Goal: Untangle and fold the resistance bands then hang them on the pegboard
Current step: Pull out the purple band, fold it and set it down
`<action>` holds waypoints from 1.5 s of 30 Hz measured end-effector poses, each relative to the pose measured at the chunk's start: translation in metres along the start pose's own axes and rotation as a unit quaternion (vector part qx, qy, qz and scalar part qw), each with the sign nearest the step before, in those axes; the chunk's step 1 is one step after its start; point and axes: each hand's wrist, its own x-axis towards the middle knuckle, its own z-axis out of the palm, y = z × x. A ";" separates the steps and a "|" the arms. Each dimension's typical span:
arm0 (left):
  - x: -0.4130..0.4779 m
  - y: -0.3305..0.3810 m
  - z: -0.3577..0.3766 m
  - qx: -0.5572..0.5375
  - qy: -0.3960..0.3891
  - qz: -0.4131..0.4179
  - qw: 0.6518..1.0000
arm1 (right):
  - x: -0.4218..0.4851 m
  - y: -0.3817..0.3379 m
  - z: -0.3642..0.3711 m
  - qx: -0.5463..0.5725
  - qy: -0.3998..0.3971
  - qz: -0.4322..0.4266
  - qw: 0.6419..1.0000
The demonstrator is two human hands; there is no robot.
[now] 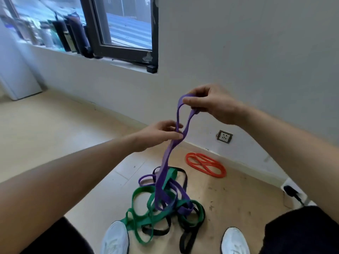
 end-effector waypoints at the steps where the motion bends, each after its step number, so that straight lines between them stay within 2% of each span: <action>1: 0.002 0.007 -0.002 -0.001 0.008 0.013 1.000 | 0.002 -0.008 -0.004 0.033 0.017 -0.011 0.999; 7: 0.020 0.022 -0.002 -0.034 0.026 0.058 0.997 | 0.012 -0.023 -0.023 0.181 0.080 -0.060 0.978; 14: 0.064 0.013 0.025 -0.055 -0.010 0.036 0.998 | 0.018 0.014 -0.036 0.235 0.096 -0.022 0.967; 18: 0.076 0.013 0.028 -0.041 -0.042 0.037 0.998 | 0.028 0.032 -0.052 0.270 0.172 -0.009 0.947; 23: 0.086 -0.001 0.014 0.034 0.008 0.025 0.999 | 0.034 0.061 -0.071 0.326 0.273 0.040 0.904; 28: 0.090 -0.012 -0.004 0.135 0.012 -0.019 0.991 | 0.032 0.067 -0.077 0.362 0.313 0.042 0.877; 30: 0.089 -0.010 -0.007 0.133 0.014 -0.023 0.991 | 0.030 0.068 -0.078 0.364 0.318 0.034 0.875; 34: 0.080 0.002 -0.017 0.048 0.060 0.022 0.997 | 0.025 0.081 -0.089 0.351 0.342 0.053 0.870; 36: 0.075 0.005 -0.024 0.009 0.101 0.050 0.994 | 0.018 0.095 -0.093 0.299 0.310 0.097 0.898; 39: 0.070 0.008 -0.034 -0.045 0.164 0.074 0.983 | 0.004 0.115 -0.091 0.230 0.217 0.163 0.934; 45: 0.067 0.038 -0.042 -0.211 0.231 0.133 0.940 | -0.003 0.118 -0.084 0.174 0.075 0.215 0.958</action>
